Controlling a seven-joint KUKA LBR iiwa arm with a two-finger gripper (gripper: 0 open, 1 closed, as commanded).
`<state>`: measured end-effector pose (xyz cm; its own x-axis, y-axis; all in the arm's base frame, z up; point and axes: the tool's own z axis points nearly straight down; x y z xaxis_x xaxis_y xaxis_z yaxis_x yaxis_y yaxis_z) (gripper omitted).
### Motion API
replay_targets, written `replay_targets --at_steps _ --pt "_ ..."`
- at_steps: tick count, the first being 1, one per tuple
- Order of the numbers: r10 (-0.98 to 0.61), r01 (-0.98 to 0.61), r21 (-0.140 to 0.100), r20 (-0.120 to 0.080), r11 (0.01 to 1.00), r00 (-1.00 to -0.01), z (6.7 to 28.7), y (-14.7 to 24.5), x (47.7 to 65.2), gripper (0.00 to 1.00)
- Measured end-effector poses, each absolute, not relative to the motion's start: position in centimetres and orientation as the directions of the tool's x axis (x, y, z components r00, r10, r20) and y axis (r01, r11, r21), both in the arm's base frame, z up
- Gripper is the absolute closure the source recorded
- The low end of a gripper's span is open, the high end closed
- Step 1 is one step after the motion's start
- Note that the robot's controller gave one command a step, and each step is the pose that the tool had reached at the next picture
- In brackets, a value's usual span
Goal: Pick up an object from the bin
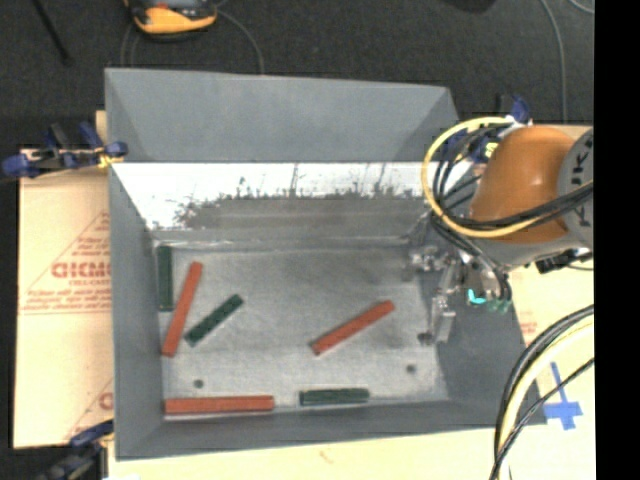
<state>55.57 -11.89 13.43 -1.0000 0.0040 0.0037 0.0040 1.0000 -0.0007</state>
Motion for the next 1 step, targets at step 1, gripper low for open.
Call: replay_targets --at_steps 1 --pt "0.001 0.001 -0.002 -0.004 1.000 -1.000 13.87 -11.86 55.78 0.00"
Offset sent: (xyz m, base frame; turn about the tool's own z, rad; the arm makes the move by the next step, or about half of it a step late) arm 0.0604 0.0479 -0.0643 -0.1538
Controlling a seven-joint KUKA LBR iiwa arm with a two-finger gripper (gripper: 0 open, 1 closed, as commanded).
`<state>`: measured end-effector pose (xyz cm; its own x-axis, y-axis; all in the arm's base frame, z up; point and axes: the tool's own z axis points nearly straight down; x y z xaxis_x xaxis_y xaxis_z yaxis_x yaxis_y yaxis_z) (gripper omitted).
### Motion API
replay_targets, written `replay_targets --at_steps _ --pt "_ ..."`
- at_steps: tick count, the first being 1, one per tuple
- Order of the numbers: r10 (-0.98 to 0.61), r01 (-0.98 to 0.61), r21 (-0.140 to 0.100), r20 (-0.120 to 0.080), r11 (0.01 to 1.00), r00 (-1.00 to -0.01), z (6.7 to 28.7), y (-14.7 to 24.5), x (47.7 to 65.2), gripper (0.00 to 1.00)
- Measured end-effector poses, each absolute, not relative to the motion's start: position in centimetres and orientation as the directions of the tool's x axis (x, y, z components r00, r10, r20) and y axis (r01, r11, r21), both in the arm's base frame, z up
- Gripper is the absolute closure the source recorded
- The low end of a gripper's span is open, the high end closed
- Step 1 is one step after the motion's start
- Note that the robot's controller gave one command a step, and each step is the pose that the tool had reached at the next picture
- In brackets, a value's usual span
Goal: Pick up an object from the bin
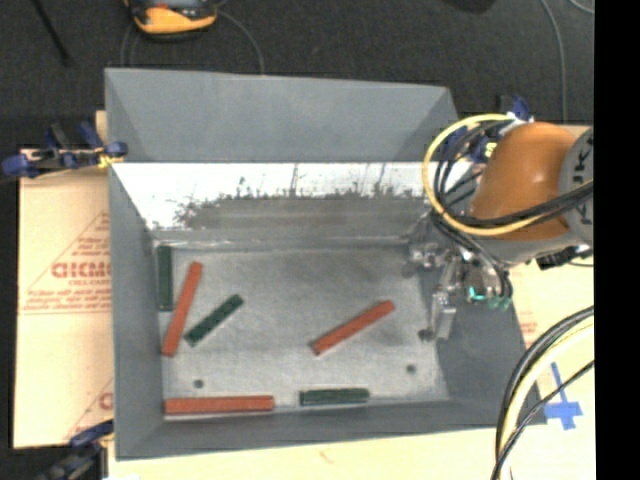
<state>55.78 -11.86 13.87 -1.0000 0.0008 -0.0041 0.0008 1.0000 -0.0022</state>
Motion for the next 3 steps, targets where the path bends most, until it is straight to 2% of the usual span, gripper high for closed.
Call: replay_targets --at_steps 1,2,3 --pt "-0.043 -0.043 -0.006 -0.011 0.999 -0.999 12.0 -10.6 58.0 0.00" --pt "-0.367 -0.367 -0.002 -0.003 0.930 -0.930 7.1 -5.8 49.7 1.00" --pt "-0.368 -0.368 -0.002 -0.003 0.930 -0.930 7.1 -5.8 49.7 1.00"
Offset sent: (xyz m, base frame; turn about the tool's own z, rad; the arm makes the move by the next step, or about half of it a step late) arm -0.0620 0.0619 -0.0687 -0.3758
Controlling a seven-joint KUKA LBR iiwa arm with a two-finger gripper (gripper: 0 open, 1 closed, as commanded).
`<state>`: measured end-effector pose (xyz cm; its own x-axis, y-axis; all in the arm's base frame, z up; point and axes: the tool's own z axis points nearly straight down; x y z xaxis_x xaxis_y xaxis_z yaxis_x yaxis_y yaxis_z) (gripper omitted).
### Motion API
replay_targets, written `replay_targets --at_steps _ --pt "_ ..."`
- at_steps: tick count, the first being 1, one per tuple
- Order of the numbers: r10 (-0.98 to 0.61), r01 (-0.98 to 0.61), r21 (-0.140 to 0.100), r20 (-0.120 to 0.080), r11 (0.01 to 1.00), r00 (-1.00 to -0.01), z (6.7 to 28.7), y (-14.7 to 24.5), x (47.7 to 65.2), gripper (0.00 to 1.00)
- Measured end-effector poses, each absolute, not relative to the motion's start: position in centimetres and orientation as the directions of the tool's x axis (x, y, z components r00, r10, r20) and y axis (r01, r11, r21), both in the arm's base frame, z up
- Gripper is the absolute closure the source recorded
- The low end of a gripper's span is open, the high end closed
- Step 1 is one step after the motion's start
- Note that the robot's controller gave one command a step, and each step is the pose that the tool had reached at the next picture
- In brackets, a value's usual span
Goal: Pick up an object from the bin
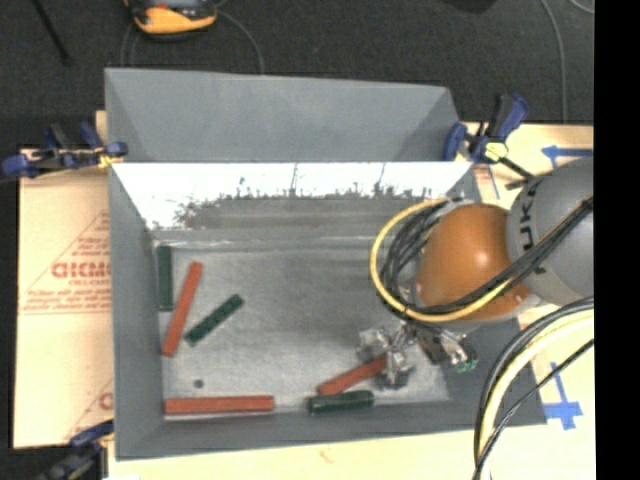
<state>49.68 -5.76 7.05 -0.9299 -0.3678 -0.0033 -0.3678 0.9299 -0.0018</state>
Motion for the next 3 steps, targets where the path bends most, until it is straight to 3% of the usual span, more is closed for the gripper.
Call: replay_targets --at_steps 1,2,3 --pt "-0.443 -0.443 -0.002 -0.002 0.896 -0.896 19.3 -10.2 48.7 1.00" --pt "-0.443 -0.443 -0.002 -0.002 0.896 -0.896 19.3 -10.2 48.7 1.00" --pt "-0.512 -0.512 0.002 0.001 0.859 -0.859 22.8 -10.4 49.3 1.00"
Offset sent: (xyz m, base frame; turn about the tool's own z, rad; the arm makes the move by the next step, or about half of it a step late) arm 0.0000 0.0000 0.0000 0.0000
